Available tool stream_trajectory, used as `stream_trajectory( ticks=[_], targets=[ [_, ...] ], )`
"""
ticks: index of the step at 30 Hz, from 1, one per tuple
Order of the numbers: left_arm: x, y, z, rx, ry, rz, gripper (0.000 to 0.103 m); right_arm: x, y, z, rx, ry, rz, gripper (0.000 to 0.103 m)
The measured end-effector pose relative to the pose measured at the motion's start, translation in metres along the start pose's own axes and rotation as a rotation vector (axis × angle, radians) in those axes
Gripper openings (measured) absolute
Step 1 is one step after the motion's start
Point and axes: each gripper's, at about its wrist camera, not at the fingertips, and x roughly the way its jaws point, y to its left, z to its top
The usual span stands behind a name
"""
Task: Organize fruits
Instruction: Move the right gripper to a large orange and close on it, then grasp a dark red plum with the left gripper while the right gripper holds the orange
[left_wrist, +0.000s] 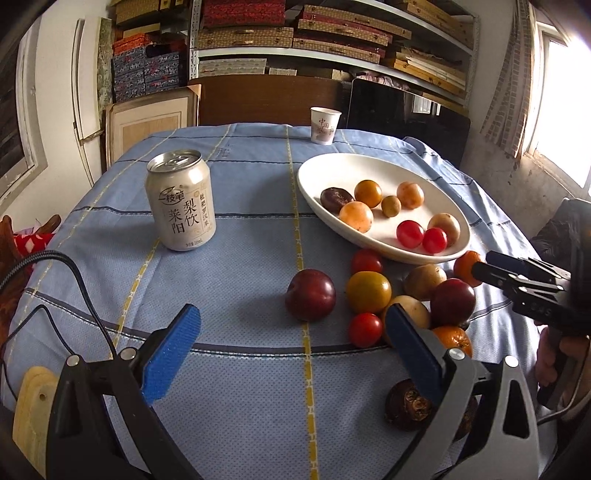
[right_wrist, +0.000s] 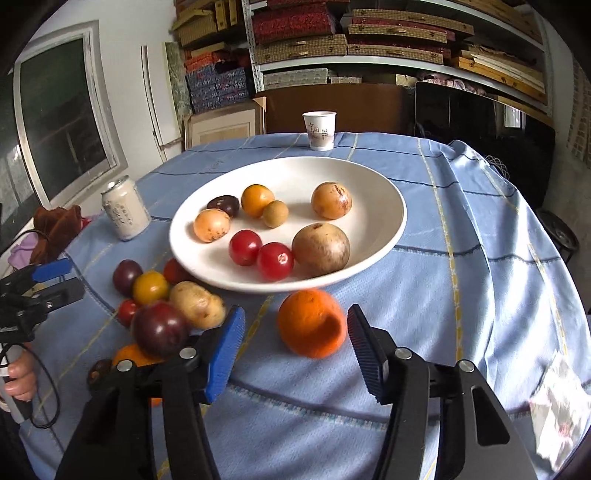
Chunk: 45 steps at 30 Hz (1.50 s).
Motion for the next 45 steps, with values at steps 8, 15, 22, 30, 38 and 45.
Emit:
stream_trajectory(
  ticks=[8, 15, 22, 30, 38, 45],
  targets=[
    [0.001, 0.003, 0.000, -0.017, 0.007, 0.000, 0.098, 0.017, -0.007, 0.002, 0.026, 0.066, -0.033, 0.055],
    [0.003, 0.007, -0.001, -0.028, 0.015, 0.004, 0.098, 0.021, -0.009, 0.001, 0.034, 0.083, -0.017, 0.044],
    [0.002, 0.010, -0.001, -0.038, 0.004, -0.003, 0.098, -0.019, -0.027, -0.004, 0.152, -0.027, 0.027, 0.044],
    [-0.004, -0.031, 0.005, 0.076, -0.004, -0.120, 0.083, -0.046, -0.019, -0.007, 0.110, -0.125, 0.022, 0.044],
    [-0.006, -0.100, 0.016, 0.251, 0.009, -0.208, 0.075, -0.057, -0.025, -0.013, 0.117, -0.144, 0.003, 0.044],
    [0.026, -0.121, 0.018, 0.254, 0.128, -0.255, 0.059, -0.068, -0.032, -0.019, 0.134, -0.159, 0.006, 0.044]
  ],
)
